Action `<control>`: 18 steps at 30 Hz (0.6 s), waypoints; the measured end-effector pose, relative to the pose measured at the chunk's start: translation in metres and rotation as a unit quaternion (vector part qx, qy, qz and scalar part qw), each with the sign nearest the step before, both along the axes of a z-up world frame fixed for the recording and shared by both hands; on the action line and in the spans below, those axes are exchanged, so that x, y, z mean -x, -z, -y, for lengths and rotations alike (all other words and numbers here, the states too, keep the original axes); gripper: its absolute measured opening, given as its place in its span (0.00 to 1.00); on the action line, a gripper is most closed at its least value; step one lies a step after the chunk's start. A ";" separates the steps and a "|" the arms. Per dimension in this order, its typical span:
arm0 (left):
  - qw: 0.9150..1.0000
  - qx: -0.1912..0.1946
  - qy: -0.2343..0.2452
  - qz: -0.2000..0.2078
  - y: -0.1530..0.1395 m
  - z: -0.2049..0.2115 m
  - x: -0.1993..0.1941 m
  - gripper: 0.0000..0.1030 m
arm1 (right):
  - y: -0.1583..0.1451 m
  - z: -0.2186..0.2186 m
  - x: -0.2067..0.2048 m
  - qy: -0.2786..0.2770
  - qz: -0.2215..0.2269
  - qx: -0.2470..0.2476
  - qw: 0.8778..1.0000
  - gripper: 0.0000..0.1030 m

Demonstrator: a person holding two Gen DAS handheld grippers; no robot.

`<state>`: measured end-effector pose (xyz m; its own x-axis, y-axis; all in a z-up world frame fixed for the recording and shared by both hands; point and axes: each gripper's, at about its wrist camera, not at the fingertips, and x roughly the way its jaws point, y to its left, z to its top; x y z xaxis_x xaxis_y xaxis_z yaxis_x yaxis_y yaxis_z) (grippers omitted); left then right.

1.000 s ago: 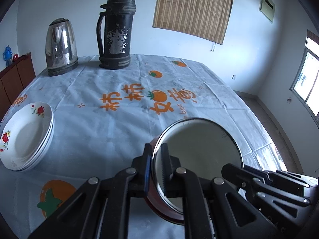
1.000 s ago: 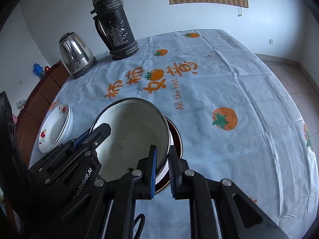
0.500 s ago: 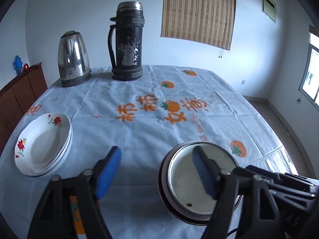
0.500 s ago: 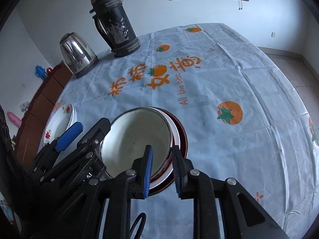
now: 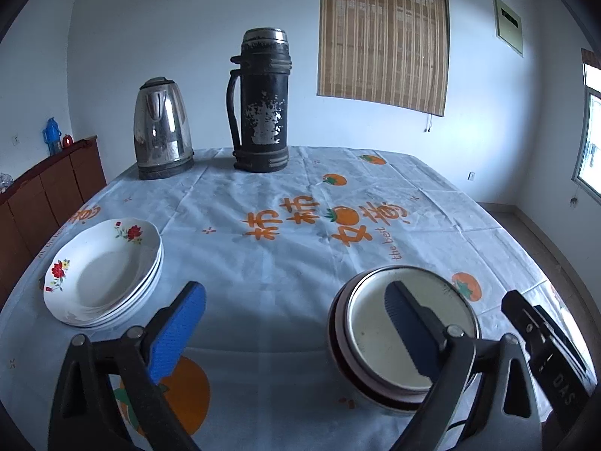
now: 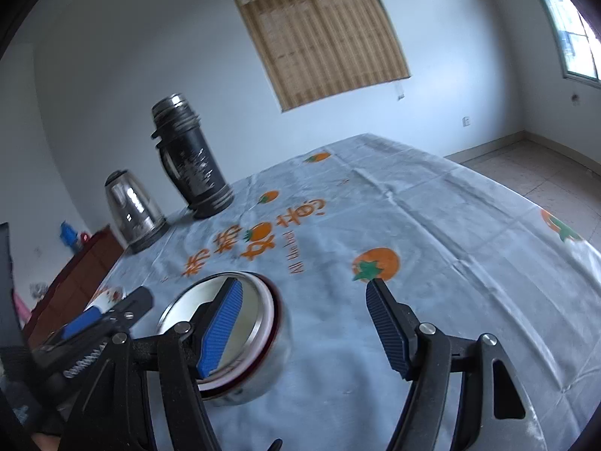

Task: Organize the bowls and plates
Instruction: 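Open both tools and withdraw them from the white enamel bowl, then move both tools to the rim of the nested bowl stack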

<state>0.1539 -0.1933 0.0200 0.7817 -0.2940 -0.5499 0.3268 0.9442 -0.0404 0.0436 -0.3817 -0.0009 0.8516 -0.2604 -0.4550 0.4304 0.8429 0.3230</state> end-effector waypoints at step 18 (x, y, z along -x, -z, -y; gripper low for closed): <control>1.000 0.002 -0.006 0.026 0.007 -0.013 0.011 0.95 | -0.008 -0.014 0.020 0.042 0.026 0.064 0.997 0.69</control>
<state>0.1425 -0.1806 0.0132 0.8134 -0.2860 -0.5065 0.3164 0.9482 -0.0272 0.0240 -0.3675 0.0070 0.8457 -0.3856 -0.3689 0.4872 0.8399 0.2392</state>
